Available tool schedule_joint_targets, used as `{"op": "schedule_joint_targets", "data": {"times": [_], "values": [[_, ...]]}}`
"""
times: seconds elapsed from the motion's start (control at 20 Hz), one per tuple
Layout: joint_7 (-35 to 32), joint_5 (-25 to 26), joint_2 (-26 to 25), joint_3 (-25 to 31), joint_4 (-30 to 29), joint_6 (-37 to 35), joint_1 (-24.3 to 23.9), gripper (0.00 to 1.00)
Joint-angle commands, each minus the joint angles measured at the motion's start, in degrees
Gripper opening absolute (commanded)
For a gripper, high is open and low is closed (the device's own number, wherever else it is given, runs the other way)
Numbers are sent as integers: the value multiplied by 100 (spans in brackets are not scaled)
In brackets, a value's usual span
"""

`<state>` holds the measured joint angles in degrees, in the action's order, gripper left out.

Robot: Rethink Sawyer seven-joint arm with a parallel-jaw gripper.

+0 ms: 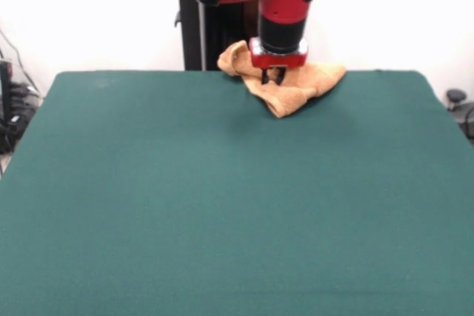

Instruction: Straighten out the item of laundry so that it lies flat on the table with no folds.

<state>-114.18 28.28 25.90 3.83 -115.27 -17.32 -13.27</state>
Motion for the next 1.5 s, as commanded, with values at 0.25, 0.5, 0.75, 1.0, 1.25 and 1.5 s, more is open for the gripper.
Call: {"op": "schedule_joint_targets", "data": {"times": [0.25,0.5,0.75,1.0,1.25,1.5], "values": [[-1031,-140,369,-323,21,705,164,100],[-936,-423,1439,-261,-649,65,89,100],[-808,-621,1926,-130,-986,-246,-61,100],[-830,-653,1677,-67,-1019,79,-121,100],[-808,-699,1436,-13,-954,259,-85,100],[-905,-530,376,-127,-478,1034,68,100]]}}
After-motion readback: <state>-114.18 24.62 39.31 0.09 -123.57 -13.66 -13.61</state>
